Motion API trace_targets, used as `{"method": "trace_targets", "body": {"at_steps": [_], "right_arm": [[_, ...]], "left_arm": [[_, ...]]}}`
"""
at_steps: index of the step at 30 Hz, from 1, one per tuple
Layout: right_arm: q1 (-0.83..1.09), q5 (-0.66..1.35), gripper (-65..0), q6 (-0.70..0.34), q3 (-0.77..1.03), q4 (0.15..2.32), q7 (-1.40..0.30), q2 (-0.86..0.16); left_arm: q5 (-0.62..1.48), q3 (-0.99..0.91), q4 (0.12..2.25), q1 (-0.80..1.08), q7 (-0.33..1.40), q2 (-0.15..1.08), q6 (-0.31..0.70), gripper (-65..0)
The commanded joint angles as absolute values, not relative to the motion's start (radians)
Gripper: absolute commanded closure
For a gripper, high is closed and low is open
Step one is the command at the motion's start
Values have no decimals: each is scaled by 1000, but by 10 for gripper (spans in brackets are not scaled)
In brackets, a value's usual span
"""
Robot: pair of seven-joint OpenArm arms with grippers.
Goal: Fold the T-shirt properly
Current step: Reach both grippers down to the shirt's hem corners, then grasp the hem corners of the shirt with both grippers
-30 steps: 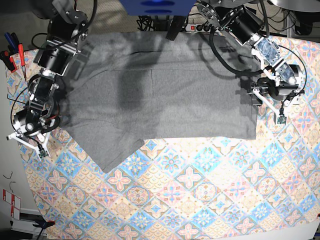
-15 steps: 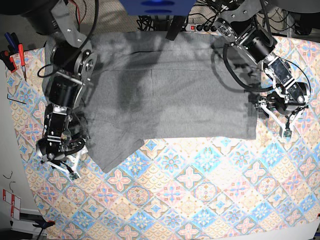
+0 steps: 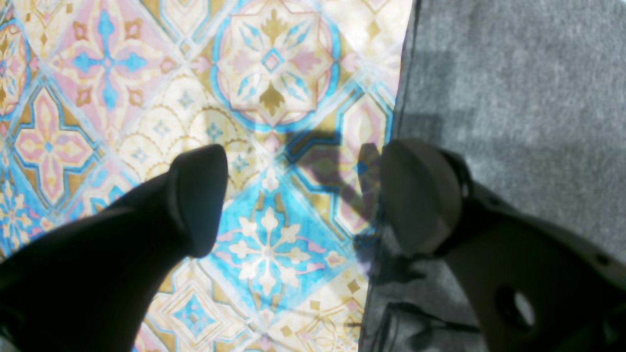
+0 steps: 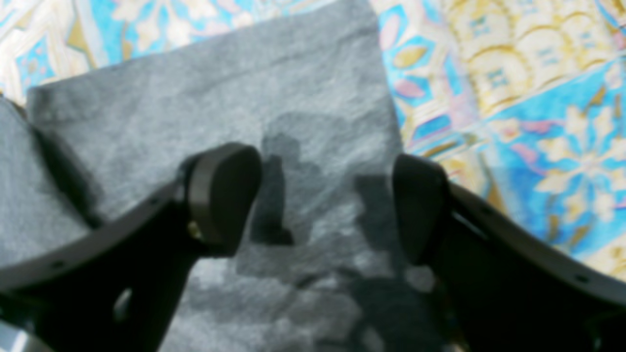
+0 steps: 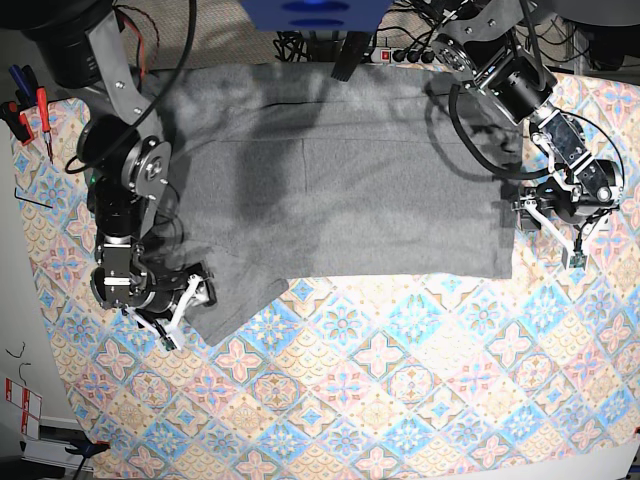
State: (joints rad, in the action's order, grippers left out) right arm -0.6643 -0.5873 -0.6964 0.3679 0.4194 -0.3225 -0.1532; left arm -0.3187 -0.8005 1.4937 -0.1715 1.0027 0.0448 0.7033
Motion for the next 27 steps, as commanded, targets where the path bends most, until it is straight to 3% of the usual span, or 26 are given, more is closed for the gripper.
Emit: {"method": "trace_targets", "body": {"at_steps": [1, 8, 15, 19, 27], "right_arm": [[-707, -575, -459, -698, 371, 404, -289, -166], [-723, -576, -459, -698, 361, 275, -165, -193], [-716, -599, -459, -698, 302, 271, -183, -185], [-665, -608, -458, -698, 229, 269, -213, -133], [-668, -610, -457, -698, 361, 298, -211, -124]], "left_arm": [[-312, -799, 1509, -189, 989, 58, 698, -510], [-312, -799, 1509, -189, 987, 61, 698, -510], [-312, -796, 1511, -191, 986, 61, 698, -510], [-312, -794, 1511, -197, 984, 62, 698, -510], [-312, -794, 1511, -211, 984, 62, 698, -510]]}}
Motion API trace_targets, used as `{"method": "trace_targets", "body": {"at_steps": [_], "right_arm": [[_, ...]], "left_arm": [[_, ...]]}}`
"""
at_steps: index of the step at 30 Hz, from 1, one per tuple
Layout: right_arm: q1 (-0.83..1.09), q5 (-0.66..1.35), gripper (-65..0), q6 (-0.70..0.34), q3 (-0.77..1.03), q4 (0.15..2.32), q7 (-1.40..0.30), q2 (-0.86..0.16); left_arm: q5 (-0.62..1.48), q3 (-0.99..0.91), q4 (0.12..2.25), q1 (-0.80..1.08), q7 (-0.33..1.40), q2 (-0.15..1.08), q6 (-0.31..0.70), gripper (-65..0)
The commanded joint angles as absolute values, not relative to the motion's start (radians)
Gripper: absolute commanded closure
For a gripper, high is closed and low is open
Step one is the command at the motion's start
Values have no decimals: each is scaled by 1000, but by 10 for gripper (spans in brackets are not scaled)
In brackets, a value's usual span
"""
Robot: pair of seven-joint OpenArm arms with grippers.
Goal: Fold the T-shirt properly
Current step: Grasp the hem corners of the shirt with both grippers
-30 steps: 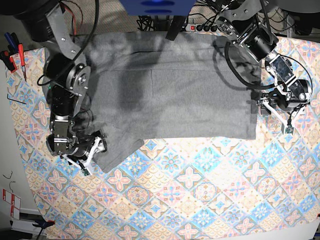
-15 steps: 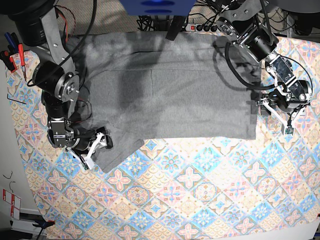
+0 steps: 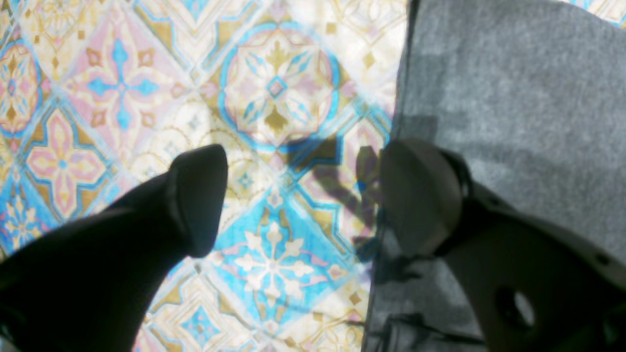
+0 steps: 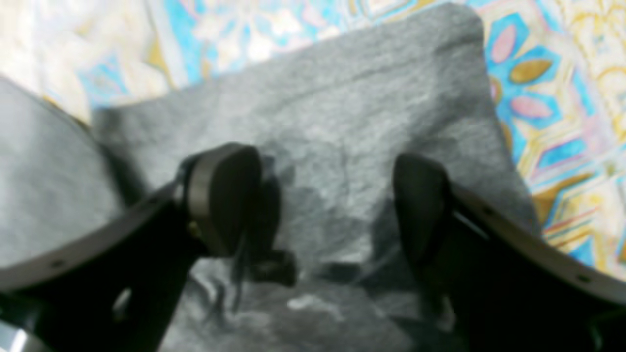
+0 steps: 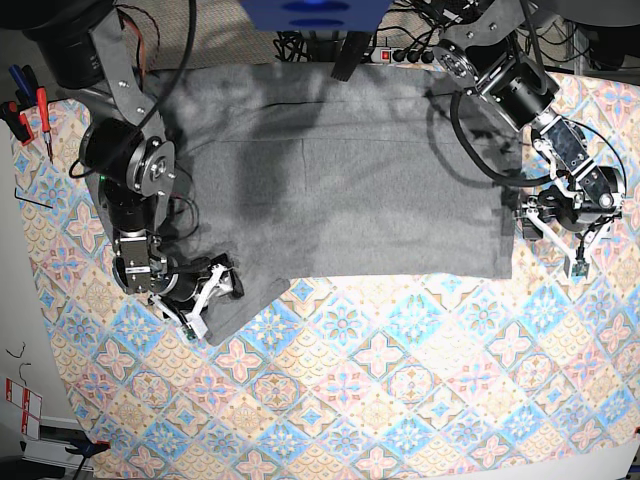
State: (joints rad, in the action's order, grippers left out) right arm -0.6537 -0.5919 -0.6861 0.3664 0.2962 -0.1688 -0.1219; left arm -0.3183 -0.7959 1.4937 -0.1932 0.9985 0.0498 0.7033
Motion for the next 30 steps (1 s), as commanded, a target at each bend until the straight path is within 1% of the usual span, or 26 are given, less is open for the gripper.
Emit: {"method": "trace_targets", "body": {"at_steps": [1, 4, 10, 13, 18, 21, 24, 26, 30], "right_arm": [[-673, -611, -457, -698, 394, 334, -214, -137], [-674, -611, -457, -698, 446, 414, -217, -168], [-673, -607, -457, -698, 453, 418, -211, -263], [-671, -613, -457, -684, 444, 415, -211, -288], [-639, -615, -458, -685, 444, 355, -205, -285], [-639, -615, -459, -685, 443, 249, -143, -282], [-641, -615, -459, -684, 400, 165, -96, -255], [-641, -613, -458, -682, 364, 160, -97, -246], [-639, -611, -457, -682, 340, 160, -97, -232]], "left_arm": [[-312, -794, 1511, -211, 984, 62, 698, -510], [-312, -794, 1509, -211, 984, 62, 698, -510], [-312, -792, 1509, -211, 984, 62, 698, -510], [-311, -792, 1508, -211, 984, 62, 698, -510], [-311, -792, 1508, -211, 984, 62, 698, -510], [-311, -780, 1508, -211, 984, 62, 698, -510], [-311, -754, 1509, -211, 984, 62, 698, -510], [-311, -753, 1509, -216, 984, 62, 698, -510], [-314, -756, 1457, -298, 987, 62, 698, -510]]}}
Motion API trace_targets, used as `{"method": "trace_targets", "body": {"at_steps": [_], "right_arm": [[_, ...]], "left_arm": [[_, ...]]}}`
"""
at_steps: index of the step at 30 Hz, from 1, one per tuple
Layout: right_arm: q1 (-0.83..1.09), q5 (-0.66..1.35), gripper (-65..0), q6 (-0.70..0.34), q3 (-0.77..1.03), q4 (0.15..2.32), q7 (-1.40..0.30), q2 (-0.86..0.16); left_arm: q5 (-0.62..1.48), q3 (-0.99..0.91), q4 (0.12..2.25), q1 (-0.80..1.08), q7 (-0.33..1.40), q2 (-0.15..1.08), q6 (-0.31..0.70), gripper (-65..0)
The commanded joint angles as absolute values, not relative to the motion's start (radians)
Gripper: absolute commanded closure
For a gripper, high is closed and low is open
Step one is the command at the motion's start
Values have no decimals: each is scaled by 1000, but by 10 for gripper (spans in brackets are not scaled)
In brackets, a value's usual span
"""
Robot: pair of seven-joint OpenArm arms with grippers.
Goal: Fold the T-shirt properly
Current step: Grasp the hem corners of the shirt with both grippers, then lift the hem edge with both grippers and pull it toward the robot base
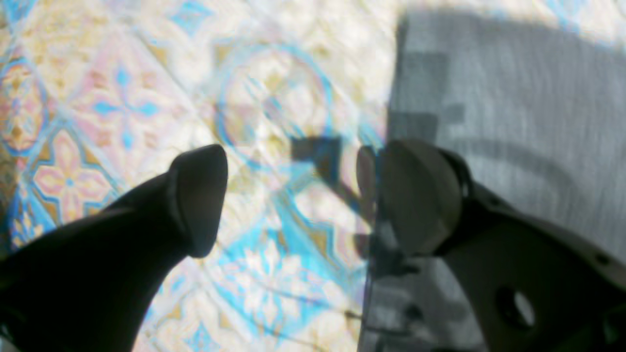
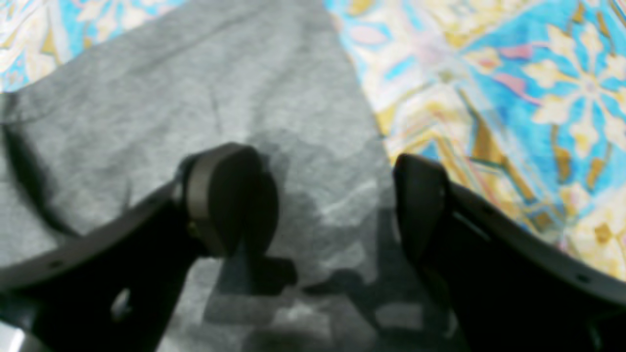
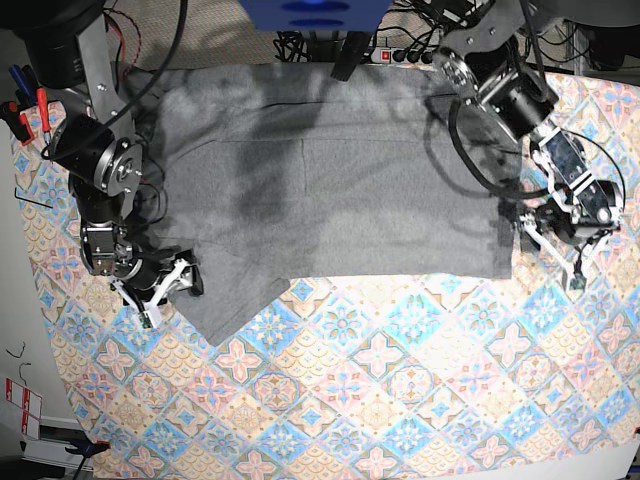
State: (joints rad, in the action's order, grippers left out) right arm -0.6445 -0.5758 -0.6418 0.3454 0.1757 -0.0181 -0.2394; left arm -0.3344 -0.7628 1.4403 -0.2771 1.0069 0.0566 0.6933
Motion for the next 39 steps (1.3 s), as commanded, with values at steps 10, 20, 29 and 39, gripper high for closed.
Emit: {"method": "trace_targets", "body": {"at_steps": [10, 20, 29, 39], "right_arm": [[-639, -611, -457, -682, 340, 160, -97, -232], [-639, -611, -457, -682, 340, 160, -99, -232], [-639, -615, -427, -697, 323, 154, -136, -189], [-638, -611, -175, -698, 251, 160, -171, -148]], "left_arm": [[-311, -754, 1164, -424, 908, 111, 698, -510], [-311, -756, 822, -464, 731, 139, 698, -510], [-312, -751, 754, -430, 740, 154, 698, -250], [-312, -750, 756, -354, 742, 147, 698, -63]]}}
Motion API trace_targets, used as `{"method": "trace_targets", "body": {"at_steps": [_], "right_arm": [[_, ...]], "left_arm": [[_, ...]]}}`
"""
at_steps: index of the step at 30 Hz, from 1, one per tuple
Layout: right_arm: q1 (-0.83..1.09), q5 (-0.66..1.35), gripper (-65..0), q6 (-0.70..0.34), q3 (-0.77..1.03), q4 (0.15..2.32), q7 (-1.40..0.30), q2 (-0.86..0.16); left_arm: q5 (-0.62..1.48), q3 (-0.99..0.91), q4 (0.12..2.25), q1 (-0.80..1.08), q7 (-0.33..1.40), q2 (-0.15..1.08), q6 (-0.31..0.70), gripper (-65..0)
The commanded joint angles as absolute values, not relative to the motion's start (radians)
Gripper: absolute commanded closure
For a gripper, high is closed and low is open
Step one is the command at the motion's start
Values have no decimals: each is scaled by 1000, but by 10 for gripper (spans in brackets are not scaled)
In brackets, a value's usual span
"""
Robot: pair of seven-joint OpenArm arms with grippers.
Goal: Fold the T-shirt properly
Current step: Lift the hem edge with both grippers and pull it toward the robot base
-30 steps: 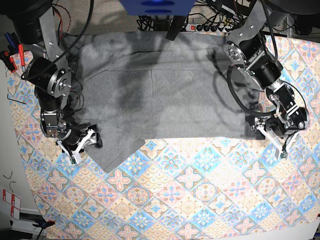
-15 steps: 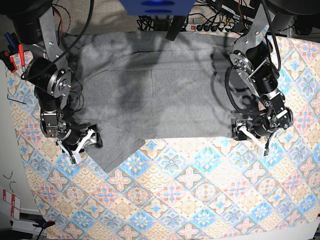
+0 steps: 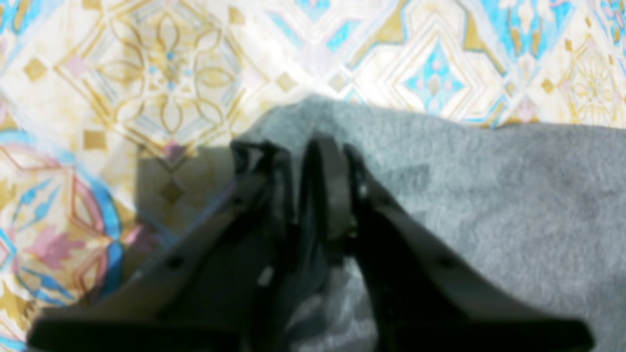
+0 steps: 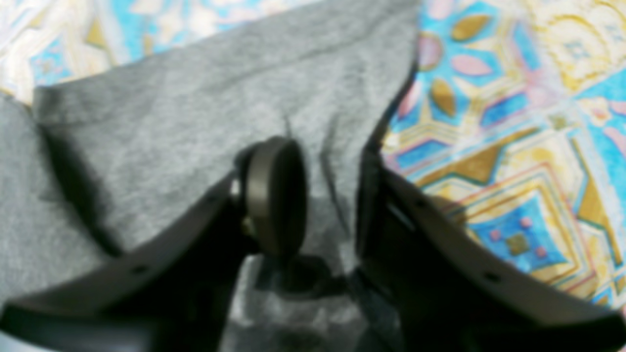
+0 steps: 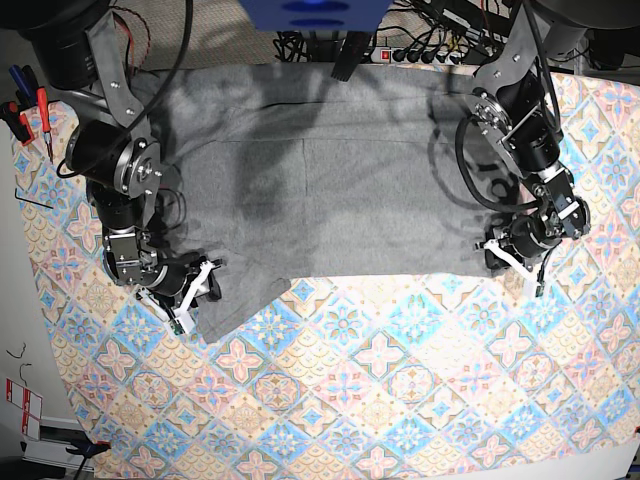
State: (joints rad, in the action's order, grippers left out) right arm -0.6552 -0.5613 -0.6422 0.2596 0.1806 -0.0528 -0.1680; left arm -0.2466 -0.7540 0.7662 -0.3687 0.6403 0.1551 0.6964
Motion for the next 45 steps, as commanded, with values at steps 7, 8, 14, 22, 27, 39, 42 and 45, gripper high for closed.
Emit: {"method": "trace_targets", "body": {"at_steps": [7, 8, 14, 22, 27, 39, 42, 45], "right_arm": [[-639, -608, -17, -698, 259, 163, -186, -154], [-641, -607, -13, -698, 259, 168, -200, -156], [-613, -607, -11, -698, 294, 361, -305, -156], [-547, -610, -14, -698, 305, 550, -476, -154], [-519, -608, -14, -698, 306, 659, -544, -154], [-401, -605, -14, -698, 311, 1036, -745, -150], [-400, -608, -14, -698, 343, 1112, -803, -150], [-381, -611, -14, -698, 348, 1155, -880, -150]], "left_arm": [[-314, -713, 760, -331, 743, 147, 698, 0], [-314, -679, 760, -329, 750, 147, 698, 0], [-300, -618, 900, -283, 794, 102, 698, 0], [-309, -610, 1158, -248, 931, 62, 698, 0], [-305, -615, 1159, -245, 943, 67, 698, 0], [-309, -608, 1426, -182, 1033, 67, 698, 0], [-312, -610, 1432, -180, 1035, 68, 698, 0], [-312, -610, 1432, -160, 1035, 88, 698, 0]]}}
